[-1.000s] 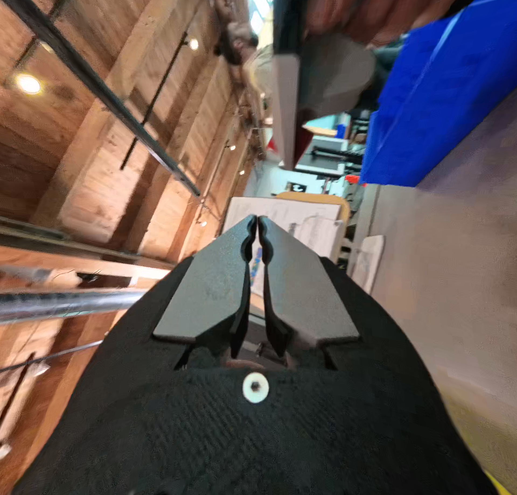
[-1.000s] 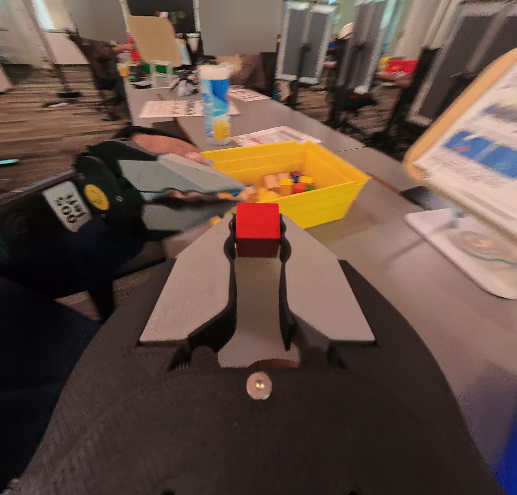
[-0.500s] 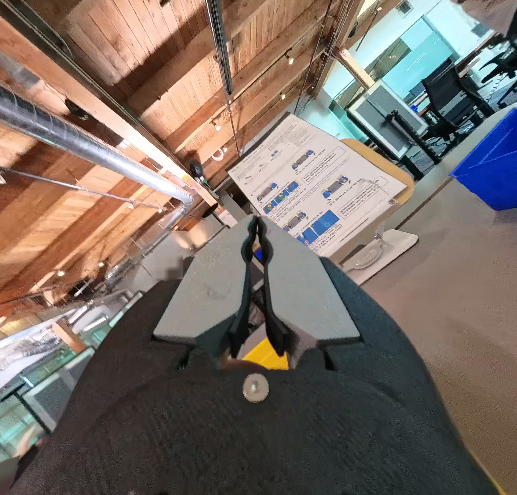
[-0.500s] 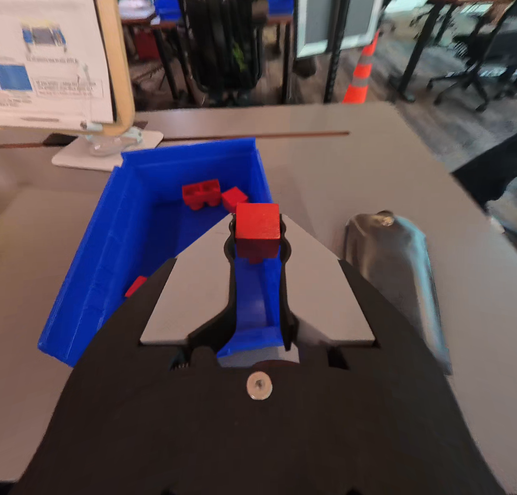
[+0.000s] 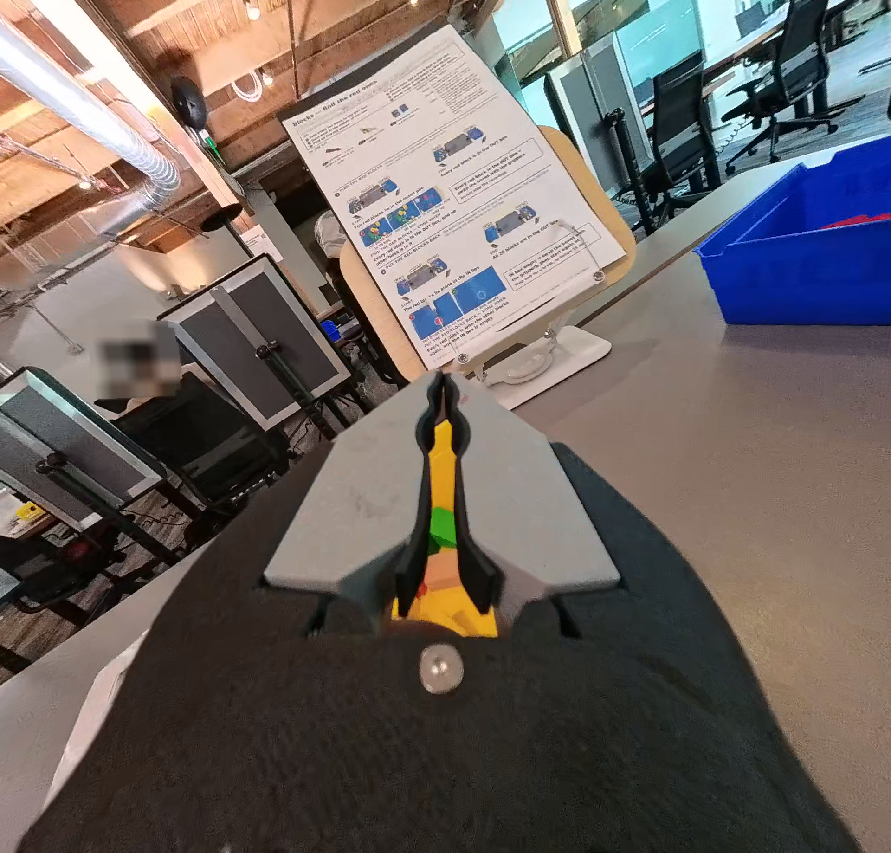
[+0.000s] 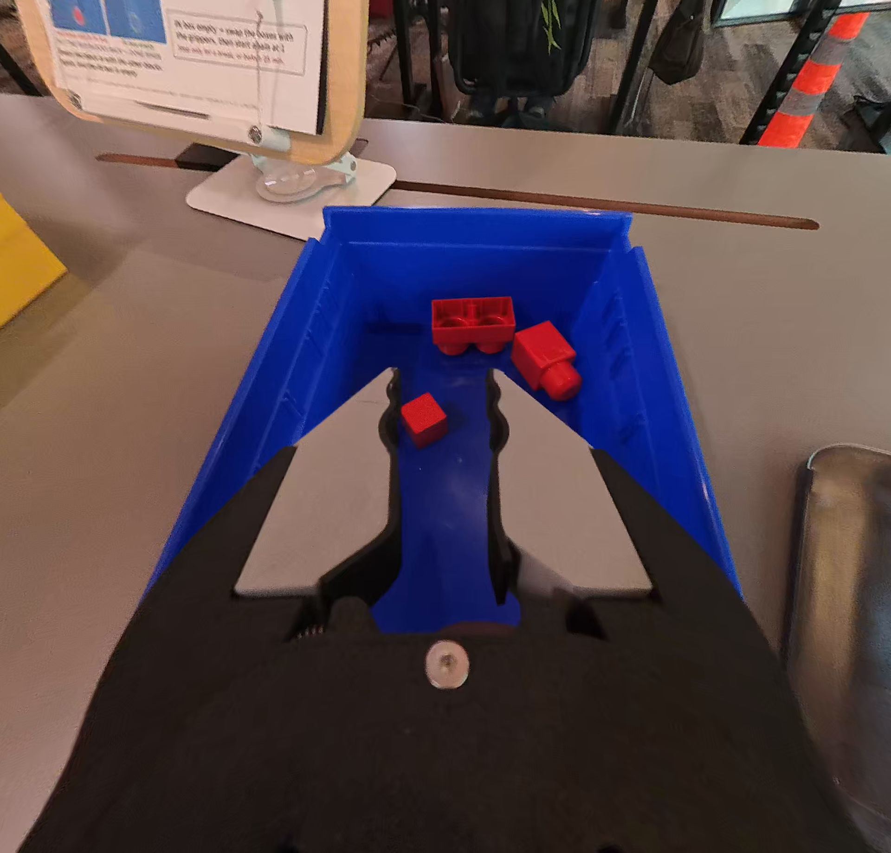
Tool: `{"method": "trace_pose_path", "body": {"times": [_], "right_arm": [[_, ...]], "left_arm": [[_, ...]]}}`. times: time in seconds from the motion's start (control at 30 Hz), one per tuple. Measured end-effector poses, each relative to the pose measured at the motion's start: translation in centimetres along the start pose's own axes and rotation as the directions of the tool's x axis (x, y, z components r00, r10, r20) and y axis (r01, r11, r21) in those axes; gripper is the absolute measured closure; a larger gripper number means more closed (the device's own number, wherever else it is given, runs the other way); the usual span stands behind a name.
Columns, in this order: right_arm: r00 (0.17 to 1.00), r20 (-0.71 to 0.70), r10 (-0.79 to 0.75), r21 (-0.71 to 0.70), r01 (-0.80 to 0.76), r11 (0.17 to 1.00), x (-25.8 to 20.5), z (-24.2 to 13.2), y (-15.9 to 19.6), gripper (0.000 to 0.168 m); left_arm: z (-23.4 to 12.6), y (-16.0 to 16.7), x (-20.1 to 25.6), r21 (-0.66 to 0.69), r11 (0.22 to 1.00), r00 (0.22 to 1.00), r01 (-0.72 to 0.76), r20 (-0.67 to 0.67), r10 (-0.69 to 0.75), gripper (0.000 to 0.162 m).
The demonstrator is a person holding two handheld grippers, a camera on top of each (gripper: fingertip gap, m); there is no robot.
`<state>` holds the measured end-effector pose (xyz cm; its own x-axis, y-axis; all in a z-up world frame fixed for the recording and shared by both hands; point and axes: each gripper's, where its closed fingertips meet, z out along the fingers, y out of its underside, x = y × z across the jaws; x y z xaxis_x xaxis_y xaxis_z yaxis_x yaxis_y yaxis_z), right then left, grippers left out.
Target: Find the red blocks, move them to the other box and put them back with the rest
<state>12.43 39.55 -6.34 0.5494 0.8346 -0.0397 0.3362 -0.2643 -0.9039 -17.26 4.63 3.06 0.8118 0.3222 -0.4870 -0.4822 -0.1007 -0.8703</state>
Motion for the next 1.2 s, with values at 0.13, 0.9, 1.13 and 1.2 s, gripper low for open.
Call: {"method": "trace_pose_path", "body": {"times": [0.13, 0.9, 1.13, 1.2], "right_arm": [[1.0, 0.002, -0.012, 0.016, 0.012, 1.0, -0.3, -0.5, -0.4, 0.135], [0.937, 0.333, -0.103, -0.101, 0.144, 0.984, -12.5, -3.5, 8.4, 0.097], [0.96, 0.234, -0.154, -0.106, 0.183, 0.977, -12.2, -1.2, 8.8, 0.119], [0.964, 0.163, -0.209, -0.115, 0.229, 0.967, -11.5, -0.8, 9.0, 0.131]], "left_arm": [[0.1, 0.3, 0.5, -0.021, 0.999, 0.999, 0.033, -0.034, -0.034, 0.16], [-5.4, 9.3, 9.7, -0.282, 0.911, 0.905, 0.301, -0.216, -0.366, 0.102], [-4.8, 10.9, 9.9, -0.264, 0.943, 0.95, 0.202, -0.182, -0.255, 0.141], [-4.8, 10.9, 9.9, -0.261, 0.947, 0.955, 0.185, -0.18, -0.236, 0.142]]}}
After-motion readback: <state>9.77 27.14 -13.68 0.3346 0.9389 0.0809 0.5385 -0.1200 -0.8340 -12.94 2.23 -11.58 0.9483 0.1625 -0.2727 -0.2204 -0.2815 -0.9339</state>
